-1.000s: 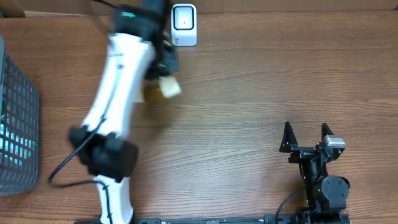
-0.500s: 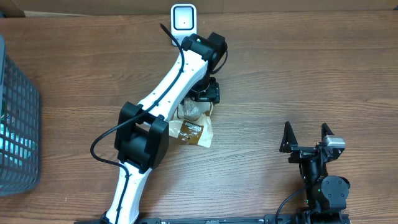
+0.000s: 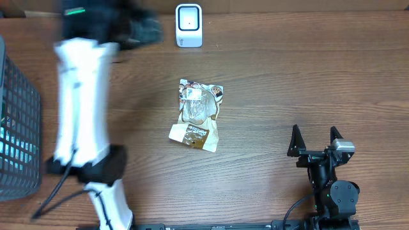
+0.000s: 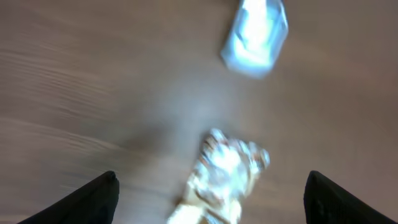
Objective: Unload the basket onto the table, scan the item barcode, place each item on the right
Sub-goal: 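Release the bread bag on the table center, withdraw left gripper, then reach into the basket and grasp the green tissue pack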
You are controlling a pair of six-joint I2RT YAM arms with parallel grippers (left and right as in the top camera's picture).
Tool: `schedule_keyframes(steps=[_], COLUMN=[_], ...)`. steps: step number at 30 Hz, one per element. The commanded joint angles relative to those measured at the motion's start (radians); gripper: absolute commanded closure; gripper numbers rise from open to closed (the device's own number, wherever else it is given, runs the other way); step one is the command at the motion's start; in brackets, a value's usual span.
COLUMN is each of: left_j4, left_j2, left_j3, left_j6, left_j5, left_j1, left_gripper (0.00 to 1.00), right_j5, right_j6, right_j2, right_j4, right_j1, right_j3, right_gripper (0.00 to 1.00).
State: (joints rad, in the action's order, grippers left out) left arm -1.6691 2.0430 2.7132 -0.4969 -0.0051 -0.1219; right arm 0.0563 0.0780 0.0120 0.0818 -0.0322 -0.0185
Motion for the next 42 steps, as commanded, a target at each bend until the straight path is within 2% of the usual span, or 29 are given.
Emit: schedule_keyframes(steps=[1,8,12,19,25,33,42], left_j4=[-0.020,-0.020,-0.018,-0.020,-0.014,-0.020,0.048], left_j2=[-0.113,-0.181,-0.164,-0.070,0.040,0.213,0.268], left_j3=[0.038,0.038,0.020,-0.043,-0.117,-0.146,-0.298], left_j6=[0.045,0.086,0.089,0.082,0.082,0.111,0.109], left_j5=[-0.002,0.014,-0.005,0.071,0.077,0.050,-0.002], left_j1=[0.193,0.606,0.781,1.040,1.120,1.122,1.122], left_gripper=[0.22,0.21,0.14,0.15,0.13,0.14,0.15], right_j5=[0.002,0.002,0.002,0.002,0.002,0.002,0.002], right_j6=[0.000,0.000,0.000,0.000,0.000,0.000,0.000], right_j2=[-0.009,-0.009,-0.009,-0.009,-0.009,-0.009,-0.009], right_j4=[-0.005,-0.005,-0.005,-0.005,-0.005,-0.005,-0.005], right_j1=[0.006,0.006,0.006,0.006,0.006,0.006,0.006], right_j3=[0.011,0.011,0.011,0.011,0.011,0.011,0.011], right_gripper=[0.00,0.00,0.00,0.00,0.00,0.00,0.00])
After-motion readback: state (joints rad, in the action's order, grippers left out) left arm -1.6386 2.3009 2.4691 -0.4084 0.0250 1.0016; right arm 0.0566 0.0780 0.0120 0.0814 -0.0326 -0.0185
